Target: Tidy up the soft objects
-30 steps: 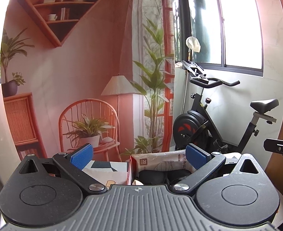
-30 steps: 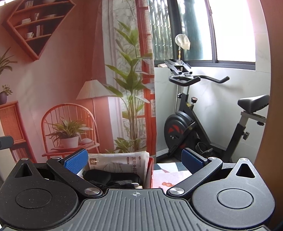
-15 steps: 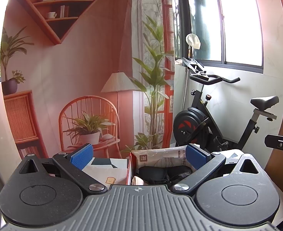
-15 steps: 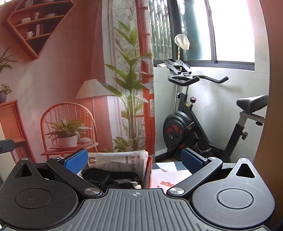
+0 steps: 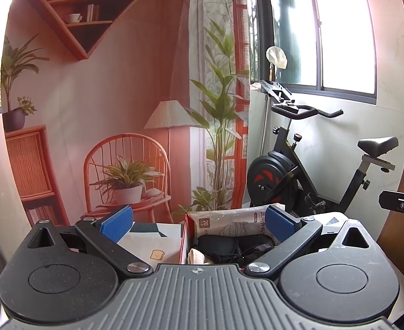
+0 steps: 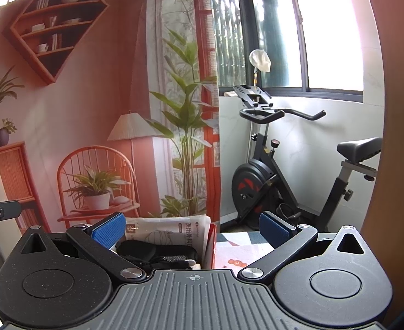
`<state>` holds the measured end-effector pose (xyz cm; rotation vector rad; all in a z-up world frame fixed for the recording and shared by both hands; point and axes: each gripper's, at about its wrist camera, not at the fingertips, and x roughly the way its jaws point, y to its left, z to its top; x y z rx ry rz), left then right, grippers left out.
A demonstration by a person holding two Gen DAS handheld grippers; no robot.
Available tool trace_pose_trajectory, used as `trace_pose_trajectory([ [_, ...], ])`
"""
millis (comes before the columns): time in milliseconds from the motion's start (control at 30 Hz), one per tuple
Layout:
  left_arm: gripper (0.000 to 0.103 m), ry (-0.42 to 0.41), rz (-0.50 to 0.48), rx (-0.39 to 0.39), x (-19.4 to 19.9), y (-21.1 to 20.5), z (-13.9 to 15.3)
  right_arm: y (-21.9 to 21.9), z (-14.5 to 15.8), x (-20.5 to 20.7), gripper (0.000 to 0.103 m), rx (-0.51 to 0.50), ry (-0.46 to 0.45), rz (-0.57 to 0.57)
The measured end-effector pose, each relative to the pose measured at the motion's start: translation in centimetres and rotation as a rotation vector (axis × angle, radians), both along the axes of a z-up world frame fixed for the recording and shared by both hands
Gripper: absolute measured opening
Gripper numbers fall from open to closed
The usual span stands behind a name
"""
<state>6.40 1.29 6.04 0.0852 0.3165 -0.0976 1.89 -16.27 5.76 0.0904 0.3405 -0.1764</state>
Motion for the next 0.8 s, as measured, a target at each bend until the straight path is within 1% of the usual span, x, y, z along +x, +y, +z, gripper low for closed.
trace_pose_trajectory([
  [800, 0.103, 0.01, 0.0, -0.003, -0.01, -0.01, -0.37, 0.17, 0.01, -0.02, 0.103, -0.002, 0.001, 0.001],
])
